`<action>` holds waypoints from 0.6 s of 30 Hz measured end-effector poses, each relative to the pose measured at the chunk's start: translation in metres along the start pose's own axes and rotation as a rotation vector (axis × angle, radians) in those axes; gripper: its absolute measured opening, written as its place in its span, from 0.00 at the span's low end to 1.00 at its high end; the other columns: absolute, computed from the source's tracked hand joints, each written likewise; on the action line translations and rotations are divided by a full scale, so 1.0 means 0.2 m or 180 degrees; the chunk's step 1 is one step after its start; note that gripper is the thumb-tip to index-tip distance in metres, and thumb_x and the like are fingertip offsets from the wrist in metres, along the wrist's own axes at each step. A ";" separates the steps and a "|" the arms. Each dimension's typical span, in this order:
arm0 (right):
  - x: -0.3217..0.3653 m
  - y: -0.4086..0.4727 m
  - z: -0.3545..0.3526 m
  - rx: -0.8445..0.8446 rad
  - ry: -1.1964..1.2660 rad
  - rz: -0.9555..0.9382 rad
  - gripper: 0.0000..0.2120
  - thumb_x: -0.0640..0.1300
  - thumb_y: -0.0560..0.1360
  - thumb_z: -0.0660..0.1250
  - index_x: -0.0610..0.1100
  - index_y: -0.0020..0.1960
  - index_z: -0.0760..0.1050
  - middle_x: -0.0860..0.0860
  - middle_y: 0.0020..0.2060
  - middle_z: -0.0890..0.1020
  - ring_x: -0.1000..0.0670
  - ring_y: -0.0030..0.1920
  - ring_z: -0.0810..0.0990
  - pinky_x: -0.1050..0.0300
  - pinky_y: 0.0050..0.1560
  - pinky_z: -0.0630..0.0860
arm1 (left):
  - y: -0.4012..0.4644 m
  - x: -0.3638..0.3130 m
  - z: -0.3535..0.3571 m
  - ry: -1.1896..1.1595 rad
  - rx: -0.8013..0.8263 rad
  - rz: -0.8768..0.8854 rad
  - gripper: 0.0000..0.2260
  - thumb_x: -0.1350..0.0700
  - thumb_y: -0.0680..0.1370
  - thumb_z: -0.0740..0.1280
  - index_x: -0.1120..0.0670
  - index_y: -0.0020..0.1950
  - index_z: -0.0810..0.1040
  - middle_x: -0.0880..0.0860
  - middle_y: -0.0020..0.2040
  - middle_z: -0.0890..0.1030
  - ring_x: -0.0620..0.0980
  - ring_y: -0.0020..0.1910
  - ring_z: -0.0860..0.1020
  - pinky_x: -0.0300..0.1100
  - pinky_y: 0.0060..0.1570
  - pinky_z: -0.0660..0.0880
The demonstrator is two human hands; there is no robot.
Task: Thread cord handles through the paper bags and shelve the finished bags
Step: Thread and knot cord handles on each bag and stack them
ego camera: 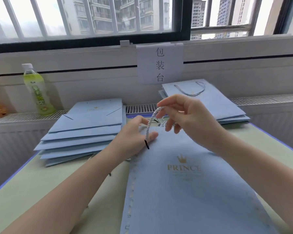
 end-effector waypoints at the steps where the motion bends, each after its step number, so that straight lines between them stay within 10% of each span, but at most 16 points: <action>1: -0.03 0.00 0.02 0.0000 -0.0285 -0.0001 0.09 0.35 0.79 0.61 0.46 0.48 0.76 0.47 0.39 0.83 0.51 0.28 0.77 0.63 0.27 0.70 | 0.00 -0.01 0.02 0.0047 0.0022 0.0039 0.17 0.49 0.74 0.71 0.52 0.59 0.71 0.49 0.56 0.74 0.45 0.56 0.73 0.36 0.48 0.65; 7: -0.16 -0.01 -0.01 -0.0321 -0.1340 0.0100 0.05 0.39 0.78 0.62 0.45 0.45 0.76 0.51 0.33 0.81 0.54 0.26 0.76 0.60 0.35 0.75 | -0.02 -0.05 0.05 0.0157 0.0084 0.0353 0.25 0.35 0.69 0.59 0.50 0.59 0.73 0.50 0.52 0.78 0.47 0.54 0.75 0.42 0.49 0.70; 14: -0.22 -0.01 -0.08 -0.0515 -0.1540 0.0391 0.05 0.42 0.77 0.62 0.45 0.43 0.75 0.50 0.34 0.80 0.49 0.35 0.78 0.48 0.41 0.78 | -0.04 -0.08 -0.10 -0.0486 -0.0773 0.0751 0.08 0.57 0.79 0.64 0.51 0.41 0.77 0.47 0.28 0.78 0.45 0.31 0.77 0.34 0.34 0.71; 18: -0.19 0.00 -0.07 -0.0485 -0.1329 0.0263 0.05 0.40 0.77 0.63 0.44 0.43 0.76 0.50 0.33 0.81 0.51 0.33 0.77 0.49 0.41 0.77 | -0.01 -0.06 -0.05 -0.0567 -0.0385 0.0544 0.13 0.45 0.72 0.67 0.52 0.50 0.79 0.49 0.39 0.82 0.44 0.38 0.79 0.36 0.42 0.74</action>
Point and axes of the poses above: each hand's wrist, its own y-axis towards the middle knuckle, its own z-axis out of the palm, x = y × z, the point moved 8 cm from there along y, towards the middle knuckle
